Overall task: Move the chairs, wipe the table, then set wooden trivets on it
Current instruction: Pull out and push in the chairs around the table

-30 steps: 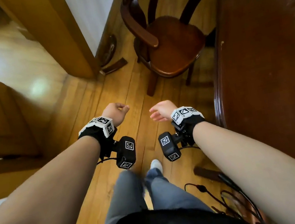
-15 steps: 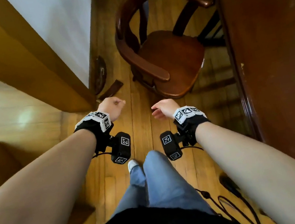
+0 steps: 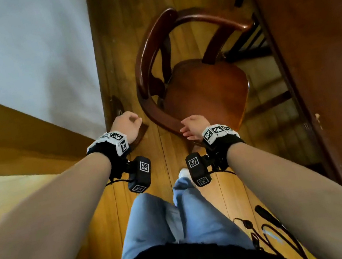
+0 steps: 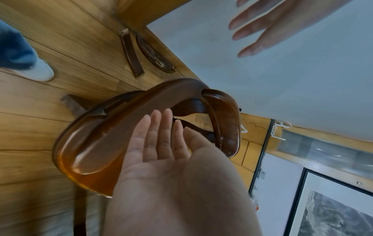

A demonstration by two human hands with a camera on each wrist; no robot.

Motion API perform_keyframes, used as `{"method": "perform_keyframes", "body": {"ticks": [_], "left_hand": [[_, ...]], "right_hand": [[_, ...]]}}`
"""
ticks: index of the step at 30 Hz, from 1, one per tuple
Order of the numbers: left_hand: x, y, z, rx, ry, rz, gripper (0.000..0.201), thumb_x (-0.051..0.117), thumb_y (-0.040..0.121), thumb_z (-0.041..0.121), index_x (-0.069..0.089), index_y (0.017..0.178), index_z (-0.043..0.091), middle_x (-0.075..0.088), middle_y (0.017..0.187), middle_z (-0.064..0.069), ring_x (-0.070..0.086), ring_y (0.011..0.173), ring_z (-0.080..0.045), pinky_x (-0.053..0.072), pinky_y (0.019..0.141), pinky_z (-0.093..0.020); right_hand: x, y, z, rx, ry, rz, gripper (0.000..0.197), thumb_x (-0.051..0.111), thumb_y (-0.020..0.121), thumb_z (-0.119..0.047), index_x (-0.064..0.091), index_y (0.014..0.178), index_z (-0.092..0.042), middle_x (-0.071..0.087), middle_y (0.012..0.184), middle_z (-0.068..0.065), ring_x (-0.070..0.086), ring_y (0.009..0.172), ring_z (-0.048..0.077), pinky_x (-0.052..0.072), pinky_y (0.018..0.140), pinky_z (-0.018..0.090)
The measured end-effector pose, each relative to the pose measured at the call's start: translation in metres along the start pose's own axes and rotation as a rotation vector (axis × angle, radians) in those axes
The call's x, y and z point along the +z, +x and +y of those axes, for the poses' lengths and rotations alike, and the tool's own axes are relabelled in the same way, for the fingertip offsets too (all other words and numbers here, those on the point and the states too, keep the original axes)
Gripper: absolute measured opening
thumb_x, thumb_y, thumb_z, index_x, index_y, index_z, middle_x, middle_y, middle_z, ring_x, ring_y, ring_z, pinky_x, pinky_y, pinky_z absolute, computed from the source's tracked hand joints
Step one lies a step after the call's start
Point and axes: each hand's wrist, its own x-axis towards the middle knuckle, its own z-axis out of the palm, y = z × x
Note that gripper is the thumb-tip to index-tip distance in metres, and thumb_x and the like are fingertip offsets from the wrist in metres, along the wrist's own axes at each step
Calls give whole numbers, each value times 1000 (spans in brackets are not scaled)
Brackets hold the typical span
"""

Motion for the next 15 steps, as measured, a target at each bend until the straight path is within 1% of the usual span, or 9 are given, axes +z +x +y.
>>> {"method": "perform_keyframes", "body": {"ticks": [2,6,8,9,11,12,13,14,15], "left_hand": [[-11,25,7,0,33,-12,37,50,95,34,53,126,14,58,119,-14,56,111,-30,42,95,-35],[-33,87,26,15,87,-36,47,49,95,36,42,138,19,48,134,-17,56,112,-33,42,96,-35],[-43,119,36,52,139,-63,51,48,95,36,36,142,20,43,137,-19,54,115,-35,42,99,-38],[-47,132,40,70,179,-86,53,47,95,37,33,144,21,41,138,-19,54,116,-36,43,100,-39],[-53,158,50,133,258,-143,58,46,96,38,26,147,20,40,140,-19,52,119,-36,43,101,-42],[-53,167,52,145,281,-167,61,45,96,38,22,149,19,39,143,-19,50,122,-36,42,102,-42],[-57,192,60,185,312,-211,63,44,96,38,18,150,17,38,145,-18,48,125,-35,41,104,-42],[-57,198,60,190,308,-232,65,44,97,39,16,150,15,38,147,-17,46,128,-34,39,105,-42],[-57,203,62,193,294,-253,66,45,97,39,15,150,13,39,147,-15,45,129,-33,39,106,-42]], "right_hand": [[1,11,-16,6,-2,19,13,43,99,-19,55,99,-15,60,72,1,55,62,12,49,63,24],[14,41,-40,14,3,78,17,39,99,-18,56,103,-18,60,74,-1,52,63,11,47,60,23],[25,56,-48,19,14,132,21,39,97,-16,57,107,-19,62,81,0,53,65,11,47,58,24],[31,62,-50,22,15,154,24,40,96,-15,58,110,-18,64,87,3,55,68,14,49,59,27],[43,74,-56,38,33,190,28,41,94,-14,60,115,-17,66,101,8,59,78,21,54,70,35],[49,77,-56,45,37,192,29,41,94,-14,60,116,-15,65,105,10,60,82,24,56,73,37],[59,92,-62,60,91,226,29,42,94,-13,61,115,-15,64,108,10,62,86,26,56,70,37],[66,93,-61,76,121,230,26,43,94,-13,62,112,-15,64,108,10,63,88,27,55,65,34],[71,94,-59,87,164,236,23,43,94,-13,63,105,-17,64,106,10,62,87,25,54,60,30]]}}
